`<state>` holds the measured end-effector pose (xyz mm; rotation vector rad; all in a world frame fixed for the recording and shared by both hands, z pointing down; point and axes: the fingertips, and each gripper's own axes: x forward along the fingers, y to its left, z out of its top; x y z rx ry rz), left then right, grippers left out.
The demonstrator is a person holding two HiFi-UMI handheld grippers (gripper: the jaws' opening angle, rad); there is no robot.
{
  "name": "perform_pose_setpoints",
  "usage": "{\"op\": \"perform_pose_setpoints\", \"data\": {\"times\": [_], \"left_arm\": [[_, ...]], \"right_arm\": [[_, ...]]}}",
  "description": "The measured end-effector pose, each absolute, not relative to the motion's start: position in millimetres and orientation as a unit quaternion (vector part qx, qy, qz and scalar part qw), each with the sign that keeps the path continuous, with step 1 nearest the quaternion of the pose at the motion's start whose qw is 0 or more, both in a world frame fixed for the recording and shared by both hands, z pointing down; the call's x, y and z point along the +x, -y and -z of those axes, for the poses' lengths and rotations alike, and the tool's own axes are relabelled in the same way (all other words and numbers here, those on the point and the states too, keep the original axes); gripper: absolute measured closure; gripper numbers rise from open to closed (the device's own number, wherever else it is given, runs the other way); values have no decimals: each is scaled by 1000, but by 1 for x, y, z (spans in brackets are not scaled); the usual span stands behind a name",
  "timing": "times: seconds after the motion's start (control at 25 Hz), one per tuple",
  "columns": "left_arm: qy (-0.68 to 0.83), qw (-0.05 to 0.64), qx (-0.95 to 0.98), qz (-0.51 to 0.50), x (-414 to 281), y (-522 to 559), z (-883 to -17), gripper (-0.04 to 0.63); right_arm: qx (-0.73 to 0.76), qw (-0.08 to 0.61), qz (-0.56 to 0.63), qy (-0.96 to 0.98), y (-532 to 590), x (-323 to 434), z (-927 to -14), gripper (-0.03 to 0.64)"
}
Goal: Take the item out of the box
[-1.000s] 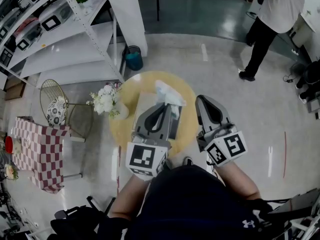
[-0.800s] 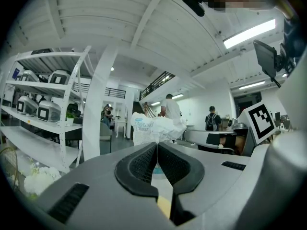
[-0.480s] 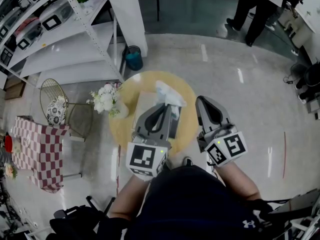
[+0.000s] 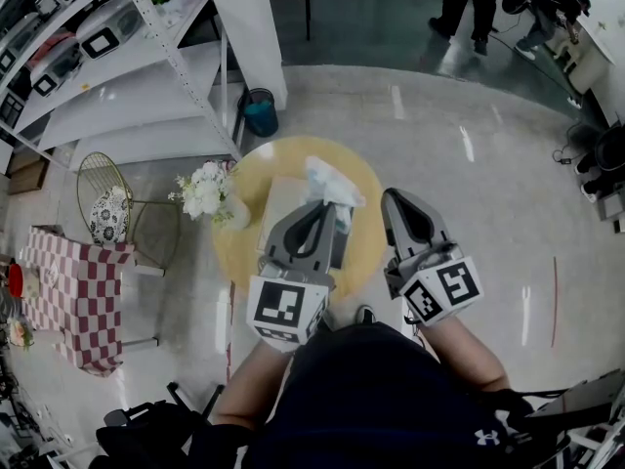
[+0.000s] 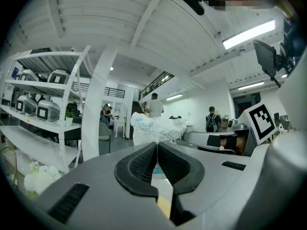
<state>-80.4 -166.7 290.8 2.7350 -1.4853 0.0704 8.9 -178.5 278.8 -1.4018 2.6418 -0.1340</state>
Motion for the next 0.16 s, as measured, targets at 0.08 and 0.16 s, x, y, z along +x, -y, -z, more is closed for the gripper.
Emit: {"op": "perform_pose_setpoints", "data": {"times": [0.08, 0.16], "left_arm": [[476, 14, 879, -25, -81, 166, -291, 572], [477, 14, 879, -24, -82, 165, -291, 572]], "right_arm": [[-467, 73, 46, -880, 178, 8, -279, 604], [-467, 73, 46, -880, 177, 7, -279, 604]]}}
